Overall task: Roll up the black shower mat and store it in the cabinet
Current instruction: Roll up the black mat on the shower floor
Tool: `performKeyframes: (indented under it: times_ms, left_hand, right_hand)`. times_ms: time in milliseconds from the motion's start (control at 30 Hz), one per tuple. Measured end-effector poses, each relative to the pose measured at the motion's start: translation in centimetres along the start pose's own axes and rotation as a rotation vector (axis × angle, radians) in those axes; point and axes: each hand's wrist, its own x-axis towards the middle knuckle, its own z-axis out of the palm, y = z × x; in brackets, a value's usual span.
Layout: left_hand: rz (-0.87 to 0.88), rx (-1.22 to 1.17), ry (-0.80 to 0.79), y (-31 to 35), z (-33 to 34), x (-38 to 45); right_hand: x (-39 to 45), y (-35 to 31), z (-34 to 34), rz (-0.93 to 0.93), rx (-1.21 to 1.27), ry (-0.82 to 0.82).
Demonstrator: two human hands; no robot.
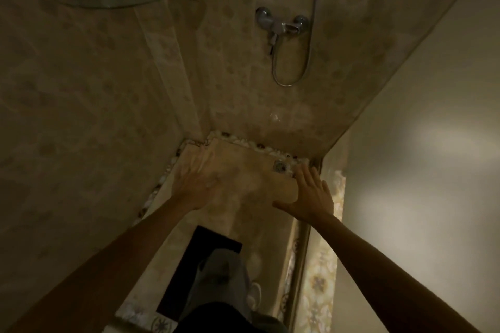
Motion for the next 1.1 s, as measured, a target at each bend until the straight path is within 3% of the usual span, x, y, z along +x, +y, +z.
performKeyframes:
  times_ms: [400,633,800,967,1100]
  left_hand:
    - [-0.179,-0.055,0.11,-1.4,2.3,9.4]
    - [-0.461,-0.208,0.158,-5.2,4.2,12.8]
    - [-0.679,-0.33,0.225,-7.1,4.5,9.0]
    - [-0.888,-0.475,0.341,-8.7,5.1,3.0]
    - [-1.162,-0.576,0.449,-8.3,7.2,-2.7]
  right_hand:
    - [17.4,-0.7,-1.7,-0.336,-0.166,-0.066]
    - [27.7,-5.0,-2.2,-0.625,-0.322,-0.073]
    - [31.9,-12.2,-2.3,-0.766,-0.381,-0.207]
    - [31.4,-22.3,-0.3,-1.088,-0.497,-0.26]
    - [28.1,-31.1,3.6,-1.413,-0.571,-0.345]
